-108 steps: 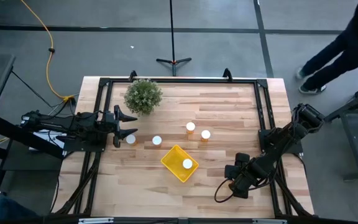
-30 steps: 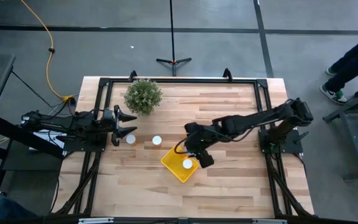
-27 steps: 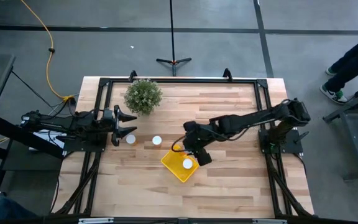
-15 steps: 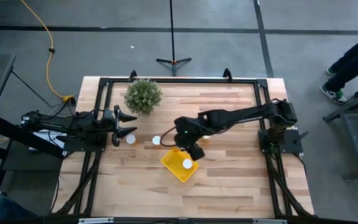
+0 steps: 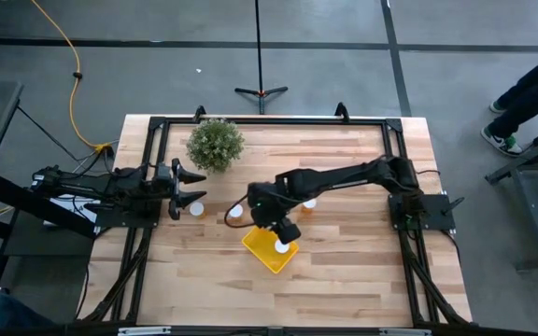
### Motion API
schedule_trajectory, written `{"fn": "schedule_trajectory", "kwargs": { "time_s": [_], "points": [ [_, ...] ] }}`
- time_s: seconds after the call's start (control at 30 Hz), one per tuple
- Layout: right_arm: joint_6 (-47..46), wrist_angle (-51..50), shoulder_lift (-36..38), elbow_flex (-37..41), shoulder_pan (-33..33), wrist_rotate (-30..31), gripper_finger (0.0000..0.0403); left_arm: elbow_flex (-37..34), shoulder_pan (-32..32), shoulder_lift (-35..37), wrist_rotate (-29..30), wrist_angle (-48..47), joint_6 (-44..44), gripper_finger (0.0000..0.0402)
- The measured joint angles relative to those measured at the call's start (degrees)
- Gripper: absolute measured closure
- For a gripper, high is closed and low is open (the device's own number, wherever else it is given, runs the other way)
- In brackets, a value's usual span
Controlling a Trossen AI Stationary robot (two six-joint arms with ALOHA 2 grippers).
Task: Pick and place pill bottles into a basket
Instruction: Put the pill bottle into the yellow transparent bin
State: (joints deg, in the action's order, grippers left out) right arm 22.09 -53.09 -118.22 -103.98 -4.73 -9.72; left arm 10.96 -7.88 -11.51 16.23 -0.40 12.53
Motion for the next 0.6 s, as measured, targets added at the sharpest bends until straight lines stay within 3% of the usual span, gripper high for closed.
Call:
{"fn": "schedule_trajectory", "kwargs": {
  "time_s": [0.6],
  "points": [
    [3.3, 2.5, -1.9, 1.0, 0.2, -0.3, 0.0194, 0.0, 0.0, 0.0, 0.0, -0.2, 0.0, 0.0126]
  ]
}}
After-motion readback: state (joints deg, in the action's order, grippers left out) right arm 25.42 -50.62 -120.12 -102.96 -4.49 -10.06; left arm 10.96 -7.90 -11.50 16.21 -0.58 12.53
